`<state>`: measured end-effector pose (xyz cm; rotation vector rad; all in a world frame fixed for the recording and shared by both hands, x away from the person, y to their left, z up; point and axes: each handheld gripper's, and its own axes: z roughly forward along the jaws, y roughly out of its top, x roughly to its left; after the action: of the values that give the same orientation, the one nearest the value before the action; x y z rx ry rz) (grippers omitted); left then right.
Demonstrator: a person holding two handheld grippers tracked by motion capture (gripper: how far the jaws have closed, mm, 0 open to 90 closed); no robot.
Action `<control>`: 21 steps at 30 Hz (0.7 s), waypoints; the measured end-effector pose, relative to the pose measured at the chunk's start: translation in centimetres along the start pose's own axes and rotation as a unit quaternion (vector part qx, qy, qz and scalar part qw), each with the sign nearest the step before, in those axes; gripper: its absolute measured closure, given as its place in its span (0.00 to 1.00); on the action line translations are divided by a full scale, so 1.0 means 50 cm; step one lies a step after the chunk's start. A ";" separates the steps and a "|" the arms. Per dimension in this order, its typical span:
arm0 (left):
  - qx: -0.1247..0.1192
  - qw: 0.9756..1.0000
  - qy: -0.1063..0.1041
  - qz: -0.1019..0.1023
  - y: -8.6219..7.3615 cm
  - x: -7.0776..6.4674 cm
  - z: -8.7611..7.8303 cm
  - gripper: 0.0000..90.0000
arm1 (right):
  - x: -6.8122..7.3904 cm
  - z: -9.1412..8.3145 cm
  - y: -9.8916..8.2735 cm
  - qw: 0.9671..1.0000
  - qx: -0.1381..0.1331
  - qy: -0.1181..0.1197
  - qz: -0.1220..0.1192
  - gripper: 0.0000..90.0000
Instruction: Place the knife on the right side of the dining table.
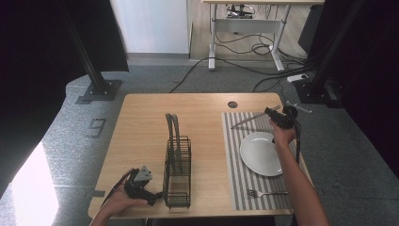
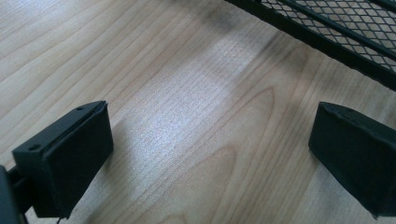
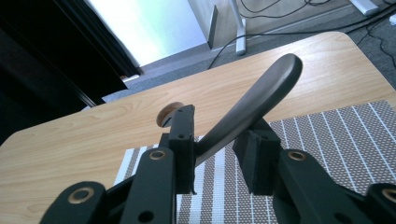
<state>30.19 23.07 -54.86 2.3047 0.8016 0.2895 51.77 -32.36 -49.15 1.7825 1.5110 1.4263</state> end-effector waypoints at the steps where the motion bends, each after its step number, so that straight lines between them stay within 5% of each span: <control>1: 0.000 1.000 0.000 0.000 0.000 0.000 0.000 0.00 | -0.001 0.000 -0.001 1.000 0.002 -0.002 0.000 0.75; 21: 0.000 1.000 0.001 -0.001 0.000 0.000 0.000 0.00 | -0.030 0.010 -0.010 0.998 0.041 -0.026 0.032 0.69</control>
<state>30.18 23.05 -54.86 2.3038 0.8038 0.2905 52.14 -33.39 -50.41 1.9175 1.5189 1.3554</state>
